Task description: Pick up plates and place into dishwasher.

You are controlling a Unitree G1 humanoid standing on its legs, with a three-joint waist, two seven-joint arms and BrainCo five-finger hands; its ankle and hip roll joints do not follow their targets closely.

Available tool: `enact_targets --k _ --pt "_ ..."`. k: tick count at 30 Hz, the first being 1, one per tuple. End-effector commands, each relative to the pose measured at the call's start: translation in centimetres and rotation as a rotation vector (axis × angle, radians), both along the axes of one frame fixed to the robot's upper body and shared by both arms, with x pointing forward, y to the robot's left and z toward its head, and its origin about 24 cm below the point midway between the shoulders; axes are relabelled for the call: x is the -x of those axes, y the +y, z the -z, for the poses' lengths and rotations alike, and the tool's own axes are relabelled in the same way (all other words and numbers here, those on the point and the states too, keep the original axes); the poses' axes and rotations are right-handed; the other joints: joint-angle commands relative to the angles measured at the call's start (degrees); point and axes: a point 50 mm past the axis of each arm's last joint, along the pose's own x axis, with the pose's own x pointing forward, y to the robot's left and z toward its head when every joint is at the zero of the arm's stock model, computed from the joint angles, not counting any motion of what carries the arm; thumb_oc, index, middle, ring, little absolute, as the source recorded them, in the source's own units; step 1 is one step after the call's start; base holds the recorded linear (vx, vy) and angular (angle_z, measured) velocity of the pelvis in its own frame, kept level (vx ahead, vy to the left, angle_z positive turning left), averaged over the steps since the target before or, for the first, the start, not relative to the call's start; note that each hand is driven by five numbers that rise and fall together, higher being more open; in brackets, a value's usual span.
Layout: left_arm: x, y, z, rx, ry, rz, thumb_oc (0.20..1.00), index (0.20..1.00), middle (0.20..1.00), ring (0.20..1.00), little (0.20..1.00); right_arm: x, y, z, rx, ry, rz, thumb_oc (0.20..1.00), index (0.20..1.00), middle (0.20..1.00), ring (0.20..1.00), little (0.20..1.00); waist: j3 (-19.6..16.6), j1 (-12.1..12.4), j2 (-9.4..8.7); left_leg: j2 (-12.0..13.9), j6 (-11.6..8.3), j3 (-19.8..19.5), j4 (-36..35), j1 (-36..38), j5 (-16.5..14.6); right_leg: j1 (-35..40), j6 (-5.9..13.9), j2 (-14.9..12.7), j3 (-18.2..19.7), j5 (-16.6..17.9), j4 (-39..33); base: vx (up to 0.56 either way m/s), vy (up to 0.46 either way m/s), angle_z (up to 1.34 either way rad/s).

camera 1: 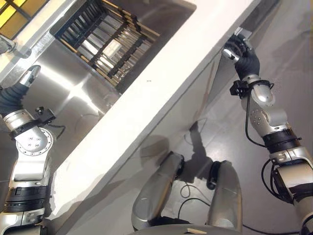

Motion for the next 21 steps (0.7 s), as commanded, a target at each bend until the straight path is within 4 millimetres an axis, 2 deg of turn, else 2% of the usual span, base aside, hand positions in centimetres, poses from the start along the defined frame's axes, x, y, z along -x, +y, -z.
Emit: enact_targets --k 1,7,9,10,11,12,14,15,17,21 --pt "1.2 -0.8 3.1 -0.036 0.101 0.058 1.0 1.0 1.0 1.0 1.0 3.9 8.3 -12.3 -0.007 -0.646 -0.329 1.0 1.0 1.0 1.0 1.0 -5.3 6.8 -8.36 0.8 5.67 3.0 2.1 -1.3 -1.5 2.9 -1.13 1.3 0.5 11.4 -12.0 0.06 -0.165 0.34" --pt "0.4 -1.4 2.0 -0.088 0.077 0.077 1.0 1.0 1.0 1.0 1.0 3.3 8.0 -8.4 -0.078 -0.539 -0.213 1.0 1.0 1.0 1.0 1.0 -5.3 5.1 -10.14 1.9 5.88 3.0 -4.6 2.4 -0.2 8.2 0.33 2.3 -0.3 17.2 -22.4 -0.04 -0.107 0.07" --pt "0.1 -1.7 1.9 -0.091 0.074 0.084 1.0 1.0 1.0 1.0 1.0 2.8 7.7 -5.8 -0.129 -0.431 -0.153 1.0 1.0 1.0 1.0 1.0 -5.4 4.0 -10.55 2.4 6.07 3.5 -7.0 4.0 0.3 9.8 0.51 2.5 0.2 18.7 -25.5 -0.05 -0.028 -0.11" --pt "0.1 -1.8 1.9 -0.09 0.075 0.082 1.0 1.0 1.0 1.0 1.0 2.8 7.7 -5.2 -0.131 -0.413 -0.144 1.0 1.0 1.0 1.0 1.0 -5.4 3.7 -10.64 2.5 6.1 3.7 -7.5 4.4 0.4 10.3 0.55 2.5 0.3 19.0 -26.3 -0.06 0.016 -0.02" --pt "-0.1 -2.2 2.0 -0.086 0.077 0.086 1.0 1.0 1.0 1.0 1.0 2.6 7.4 -2.8 -0.168 -0.304 -0.069 1.0 1.0 1.0 1.0 1.0 -5.6 2.6 -10.97 2.9 6.2 4.2 -9.3 5.5 0.8 11.3 0.73 2.6 0.8 20.1 -28.7 -0.06 0.035 -0.01" --pt "-0.1 -2.4 2.1 -0.083 0.081 0.087 1.0 1.0 1.0 1.0 1.0 2.8 7.4 -1.2 -0.192 -0.248 -0.036 1.0 1.0 1.0 1.0 1.0 -5.8 2.0 -11.14 3.1 6.3 4.5 -10.5 6.5 1.1 12.2 0.76 2.7 1.2 20.6 -30.0 -0.07 0.051 -0.05" --pt "-0.1 -2.7 2.4 -0.078 0.088 0.089 1.0 1.0 1.0 1.0 1.0 3.3 7.0 2.0 -0.213 -0.147 0.037 1.0 1.0 1.0 1.0 1.0 -6.3 0.8 -11.59 3.4 6.49 5.0 -13.0 8.2 1.8 13.7 0.85 2.8 2.0 22.0 -33.0 -0.04 0.066 -0.13" --pt "-0.1 -3.0 2.6 -0.067 0.088 0.083 1.0 1.0 1.0 1.0 1.0 4.2 6.7 4.0 -0.227 -0.094 0.058 1.0 1.0 1.0 1.0 1.0 -7.0 -0.3 -11.96 3.5 6.56 5.3 -15.2 9.4 2.9 14.7 1.05 2.7 2.8 23.2 -35.2 -0.04 0.087 -0.17" --pt "0.0 -3.4 2.9 -0.059 0.092 0.074 1.0 1.0 1.0 1.0 1.0 5.6 6.3 6.3 -0.23 -0.022 0.108 1.0 1.0 1.0 1.0 1.0 -8.0 -1.7 -12.53 3.7 6.77 6.2 -17.8 11.4 3.5 16.0 1.37 2.4 3.8 25.0 -38.3 -0.05 0.135 -0.22" --pt "0.2 -4.0 3.8 -0.024 0.116 0.069 1.0 1.0 1.0 1.0 1.0 7.7 6.2 8.3 -0.259 0.059 0.173 1.0 1.0 1.0 1.0 1.0 -10.4 -3.7 -12.68 3.9 6.93 7.4 -22.9 15.7 4.8 18.0 2.07 2.0 5.7 27.3 -42.4 0.0 0.163 -0.43"
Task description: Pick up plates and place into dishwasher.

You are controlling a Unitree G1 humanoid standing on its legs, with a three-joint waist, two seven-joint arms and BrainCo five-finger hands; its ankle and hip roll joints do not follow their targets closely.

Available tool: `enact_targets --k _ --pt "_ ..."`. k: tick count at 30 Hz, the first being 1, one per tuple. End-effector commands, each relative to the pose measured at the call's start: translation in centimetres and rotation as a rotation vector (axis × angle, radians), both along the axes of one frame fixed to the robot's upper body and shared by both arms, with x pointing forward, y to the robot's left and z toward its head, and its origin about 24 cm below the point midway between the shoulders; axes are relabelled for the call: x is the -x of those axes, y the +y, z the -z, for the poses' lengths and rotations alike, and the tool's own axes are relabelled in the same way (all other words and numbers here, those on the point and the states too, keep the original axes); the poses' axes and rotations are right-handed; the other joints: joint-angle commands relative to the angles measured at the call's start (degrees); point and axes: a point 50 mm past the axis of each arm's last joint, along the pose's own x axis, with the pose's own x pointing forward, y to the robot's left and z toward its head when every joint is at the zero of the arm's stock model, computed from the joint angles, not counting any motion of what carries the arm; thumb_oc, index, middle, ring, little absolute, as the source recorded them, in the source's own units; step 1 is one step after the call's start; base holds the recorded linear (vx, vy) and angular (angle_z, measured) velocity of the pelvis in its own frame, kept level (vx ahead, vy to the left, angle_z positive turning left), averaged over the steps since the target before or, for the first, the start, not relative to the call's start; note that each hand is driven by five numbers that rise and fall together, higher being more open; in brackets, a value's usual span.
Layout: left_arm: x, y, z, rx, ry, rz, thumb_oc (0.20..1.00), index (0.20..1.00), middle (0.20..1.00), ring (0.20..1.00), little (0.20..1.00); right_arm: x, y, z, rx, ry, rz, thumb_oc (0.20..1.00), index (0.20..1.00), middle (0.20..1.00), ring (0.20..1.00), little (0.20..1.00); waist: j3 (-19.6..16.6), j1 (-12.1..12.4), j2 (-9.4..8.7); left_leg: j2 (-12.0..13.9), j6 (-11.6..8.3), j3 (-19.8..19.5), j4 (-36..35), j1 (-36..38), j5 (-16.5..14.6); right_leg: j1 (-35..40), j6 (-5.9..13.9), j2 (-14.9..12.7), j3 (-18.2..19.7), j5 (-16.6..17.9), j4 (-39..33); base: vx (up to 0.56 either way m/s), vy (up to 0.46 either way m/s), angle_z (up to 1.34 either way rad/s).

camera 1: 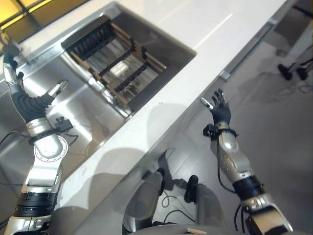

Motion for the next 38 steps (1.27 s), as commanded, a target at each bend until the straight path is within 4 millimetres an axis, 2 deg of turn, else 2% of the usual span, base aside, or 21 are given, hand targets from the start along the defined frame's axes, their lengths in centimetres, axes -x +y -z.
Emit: enact_targets --k 1,5,8,11,13,16,19,23,24,30,31,35,36,38 --pt "0.7 -1.7 0.4 0.032 -0.047 0.019 1.0 1.0 1.0 1.0 1.0 0.9 0.3 -2.8 -0.024 -0.125 0.062 1.0 1.0 1.0 1.0 1.0 -5.1 -2.4 -2.5 -1.2 3.99 2.5 -1.8 2.1 -2.8 3.3 0.81 -1.8 4.4 15.2 -15.3 0.06 0.176 -0.39" --pt "1.0 -2.2 1.2 0.071 -0.022 0.033 1.0 1.0 1.0 1.0 1.0 2.2 -0.5 -4.5 -0.004 -0.211 0.148 1.0 1.0 1.0 1.0 1.0 -8.7 -3.4 -2.18 -1.1 3.76 2.0 -8.4 7.3 -0.9 6.6 0.97 -1.5 7.1 16.7 -19.7 0.08 0.157 -0.25" --pt "0.8 -2.4 1.4 0.095 -0.012 0.043 1.0 1.0 1.0 1.0 1.0 2.6 -0.6 -7.0 0.048 -0.351 0.184 1.0 1.0 1.0 1.0 1.0 -10.9 -3.2 -1.98 -0.9 3.21 0.7 -12.8 10.6 0.5 9.4 0.78 -0.8 8.4 16.5 -22.2 0.08 0.103 -0.02" --pt "0.4 -3.2 1.6 0.109 0.012 0.11 1.0 1.0 1.0 1.0 1.0 3.1 -0.2 -10.2 0.158 -0.52 0.212 1.0 1.0 1.0 1.0 1.0 -13.8 -2.6 -1.96 -0.8 2.56 -2.7 -16.9 13.2 2.1 12.0 0.35 0.6 11.2 14.7 -23.0 0.11 0.069 0.39" --pt "0.1 -3.6 1.6 0.124 0.02 0.159 1.0 1.0 1.0 1.0 1.0 3.5 0.3 -12.1 0.253 -0.629 0.153 1.0 1.0 1.0 1.0 1.0 -15.6 -2.2 -2.29 -0.9 2.2 -5.2 -17.9 13.8 2.6 12.9 0.27 2.0 13.4 12.8 -22.4 0.13 0.009 0.85" --pt "-0.5 -4.3 1.4 0.157 0.042 0.255 1.0 1.0 1.0 1.0 1.0 3.4 1.2 -13.3 0.327 -0.658 -0.001 1.0 1.0 1.0 1.0 1.0 -18.0 -1.5 -3.24 -1.3 1.74 -9.5 -18.8 14.0 3.3 13.5 0.4 3.7 15.3 10.3 -20.8 0.14 -0.04 1.06" --pt "-0.8 -5.3 1.3 0.188 0.06 0.355 1.0 1.0 1.0 1.0 1.0 2.9 1.7 -13.2 0.422 -0.605 -0.16 1.0 1.0 1.0 1.0 1.0 -19.4 -0.4 -4.44 -1.8 1.25 -13.8 -19.3 14.1 4.0 14.0 -0.07 5.0 15.2 8.6 -19.2 0.1 -0.077 1.3" --pt "-0.6 -6.1 1.2 0.22 0.06 0.424 1.0 1.0 1.0 1.0 1.0 2.4 1.8 -12.6 0.39 -0.554 -0.304 1.0 1.0 1.0 1.0 1.0 -20.3 2.4 -5.5 -0.9 -0.32 -17.1 -20.9 14.6 5.5 15.3 -0.84 4.9 9.5 6.6 -19.6 0.04 -0.13 0.86" --pt "-0.4 -6.2 1.2 0.231 0.056 0.438 1.0 1.0 1.0 1.0 1.0 2.3 2.2 -12.4 0.366 -0.533 -0.352 1.0 1.0 1.0 1.0 1.0 -20.4 4.1 -5.75 -0.3 -0.95 -18.2 -21.6 14.6 6.5 16.0 -1.25 5.0 7.2 6.1 -20.2 -0.01 -0.216 0.73" --pt "-0.1 -6.2 1.2 0.261 0.071 0.485 1.0 1.0 1.0 1.0 1.0 1.9 3.3 -10.4 0.313 -0.455 -0.386 1.0 1.0 1.0 1.0 1.0 -19.2 7.8 -6.38 1.4 -2.79 -19.0 -19.6 12.4 10.8 18.3 -3.35 6.0 1.1 5.1 -21.5 0.0 -0.183 0.69" --pt "-0.1 -6.3 1.3 0.267 0.079 0.505 1.0 1.0 1.0 1.0 1.0 1.9 3.3 -10.0 0.309 -0.442 -0.379 1.0 1.0 1.0 1.0 1.0 -18.9 7.8 -6.3 1.3 -2.71 -18.6 -19.1 12.2 11.1 18.5 -3.4 6.0 0.6 5.2 -21.5 -0.04 -0.097 0.69" --pt "-0.9 -7.8 1.7 0.281 0.116 0.613 1.0 1.0 1.0 1.0 1.0 2.1 2.3 -8.7 0.314 -0.409 -0.325 1.0 1.0 1.0 1.0 1.0 -17.7 5.2 -4.94 1.9 -3.51 -10.6 -17.7 10.9 12.5 19.9 -3.15 5.9 -3.5 5.4 -22.3 -0.07 -0.037 1.07" --pt "-1.2 -8.1 1.6 0.279 0.118 0.62 1.0 1.0 1.0 1.0 1.0 2.1 2.2 -8.6 0.312 -0.407 -0.32 1.0 1.0 1.0 1.0 1.0 -17.6 4.4 -4.71 2.3 -3.84 -9.5 -18.1 10.9 12.8 20.2 -3.16 5.9 -4.0 5.4 -22.6 -0.05 0.012 0.96" --pt "-1.5 -8.5 1.6 0.288 0.107 0.61 1.0 1.0 1.0 1.0 1.0 1.9 2.6 -8.3 0.305 -0.401 -0.328 1.0 1.0 1.0 1.0 1.0 -18.0 3.4 -4.37 2.2 -3.66 -10.1 -20.4 12.3 11.7 20.3 -3.11 6.1 -3.0 5.5 -23.0 -0.04 0.034 0.56"
